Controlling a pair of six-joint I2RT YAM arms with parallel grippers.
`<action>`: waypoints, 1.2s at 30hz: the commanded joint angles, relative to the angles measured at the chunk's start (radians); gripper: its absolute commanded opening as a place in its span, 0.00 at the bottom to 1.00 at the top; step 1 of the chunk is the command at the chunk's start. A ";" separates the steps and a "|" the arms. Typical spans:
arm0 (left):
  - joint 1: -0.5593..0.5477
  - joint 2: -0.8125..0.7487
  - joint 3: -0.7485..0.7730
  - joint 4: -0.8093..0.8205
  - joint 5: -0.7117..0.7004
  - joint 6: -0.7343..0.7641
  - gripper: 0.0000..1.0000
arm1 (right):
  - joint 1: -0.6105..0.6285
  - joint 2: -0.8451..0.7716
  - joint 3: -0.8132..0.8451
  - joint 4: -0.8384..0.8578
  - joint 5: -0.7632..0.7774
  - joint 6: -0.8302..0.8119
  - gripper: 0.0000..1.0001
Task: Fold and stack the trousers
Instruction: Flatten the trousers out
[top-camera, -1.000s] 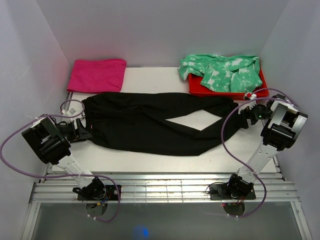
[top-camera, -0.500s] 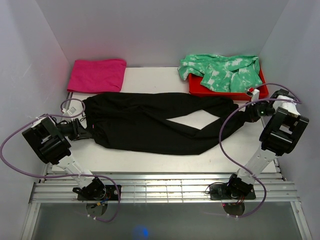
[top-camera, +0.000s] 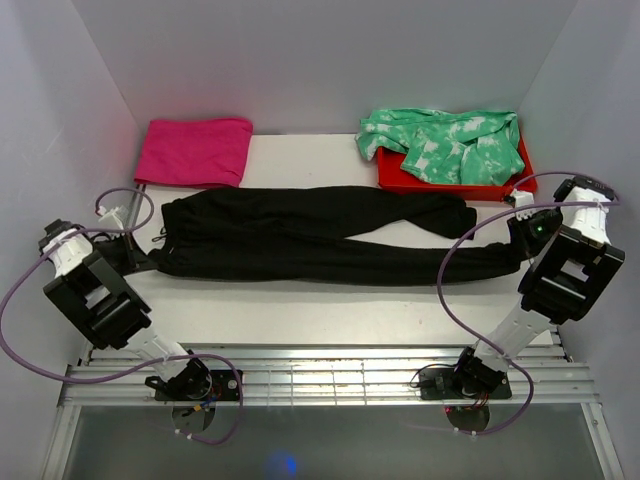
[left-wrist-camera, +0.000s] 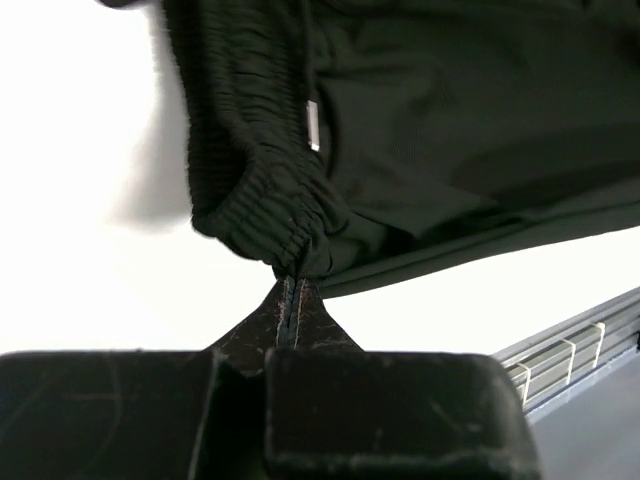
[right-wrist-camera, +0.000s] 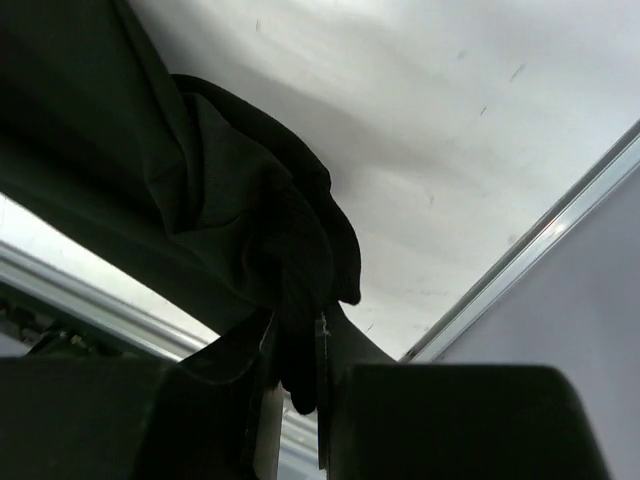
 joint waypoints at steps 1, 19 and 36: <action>0.075 -0.047 0.023 -0.004 -0.082 0.057 0.00 | -0.023 0.018 -0.004 -0.075 0.169 0.017 0.08; 0.198 0.009 0.047 -0.174 0.000 0.347 0.77 | -0.031 -0.083 -0.125 -0.064 0.155 -0.124 0.94; -0.176 0.284 0.364 0.135 0.008 -0.170 0.77 | 0.227 0.198 0.177 0.369 -0.239 0.468 0.89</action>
